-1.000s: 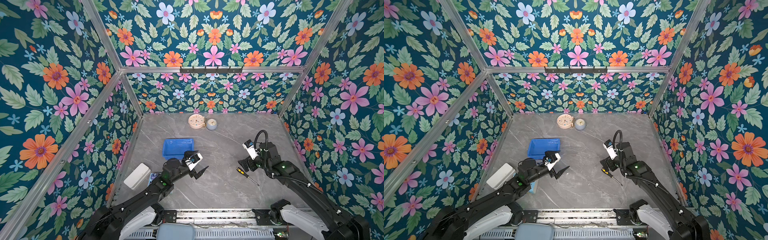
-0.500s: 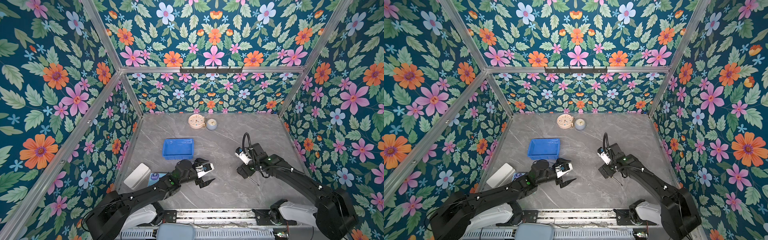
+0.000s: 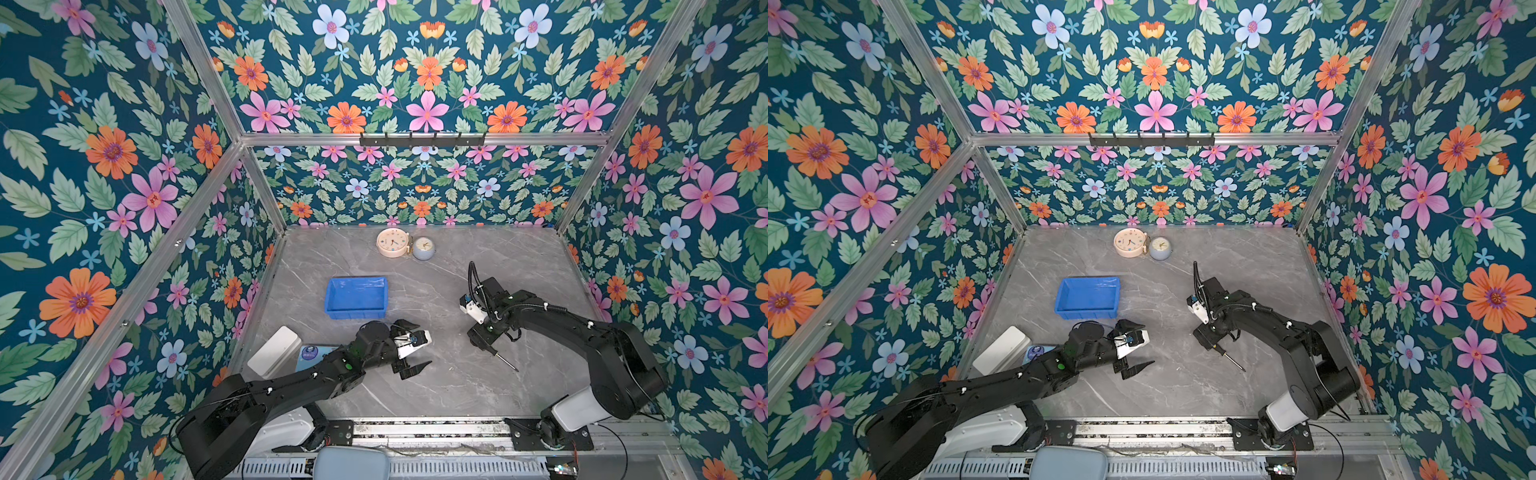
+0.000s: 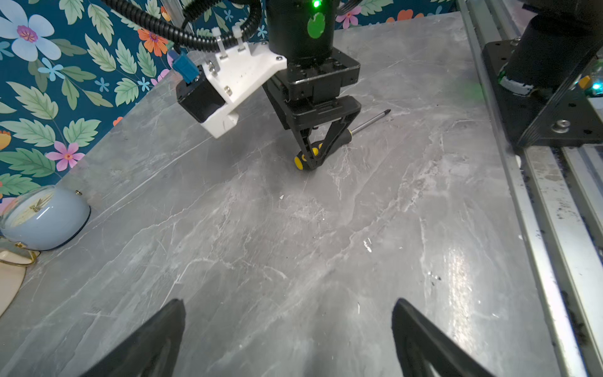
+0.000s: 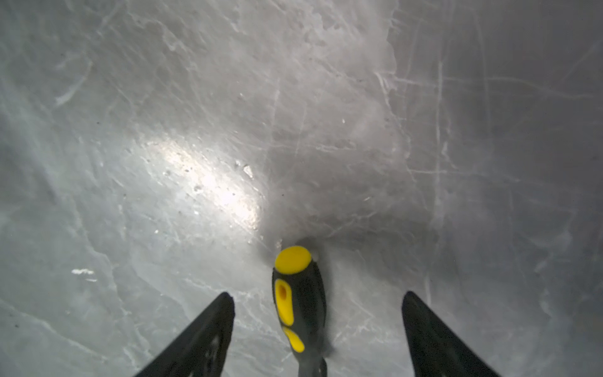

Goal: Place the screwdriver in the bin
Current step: 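Close the right gripper on the yellow-and-black screwdriver handle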

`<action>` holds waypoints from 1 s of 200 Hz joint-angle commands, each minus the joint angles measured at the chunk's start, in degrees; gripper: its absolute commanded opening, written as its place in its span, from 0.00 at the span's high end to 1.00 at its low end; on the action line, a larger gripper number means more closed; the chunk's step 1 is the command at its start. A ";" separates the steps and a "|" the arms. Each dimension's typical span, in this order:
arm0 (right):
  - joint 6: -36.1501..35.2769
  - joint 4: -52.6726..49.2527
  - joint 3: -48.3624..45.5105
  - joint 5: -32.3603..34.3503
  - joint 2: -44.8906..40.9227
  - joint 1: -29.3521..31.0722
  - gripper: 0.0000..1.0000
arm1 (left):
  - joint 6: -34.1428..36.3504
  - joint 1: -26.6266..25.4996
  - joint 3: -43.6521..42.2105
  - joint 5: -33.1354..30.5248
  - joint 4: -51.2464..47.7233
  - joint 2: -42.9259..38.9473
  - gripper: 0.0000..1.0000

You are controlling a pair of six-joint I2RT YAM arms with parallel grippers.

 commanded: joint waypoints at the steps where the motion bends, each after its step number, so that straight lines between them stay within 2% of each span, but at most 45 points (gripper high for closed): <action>1: 0.19 -2.29 1.25 1.65 2.00 0.42 0.23 | 0.03 0.01 -0.52 -0.68 1.75 -0.14 0.00; 58: 1.90 -2.81 2.00 2.90 5.47 0.88 0.38 | -0.58 -0.08 -1.64 -1.58 2.37 -0.75 0.00; 75: 2.14 -2.31 1.81 2.72 7.95 0.96 0.50 | -0.77 -0.08 -2.24 -1.81 2.34 -1.43 0.00; 103: 2.81 -1.88 1.48 2.64 8.41 1.05 0.60 | -1.10 -0.13 -3.43 -2.19 2.30 -2.58 0.00; 160: 2.61 -1.80 1.54 3.37 7.52 1.05 0.89 | -1.62 -0.09 -4.12 -3.03 3.06 -2.99 0.00; 200: 2.79 -1.10 1.81 3.60 6.53 1.03 1.00 | -2.13 -0.08 -3.91 -3.39 4.53 -1.80 0.00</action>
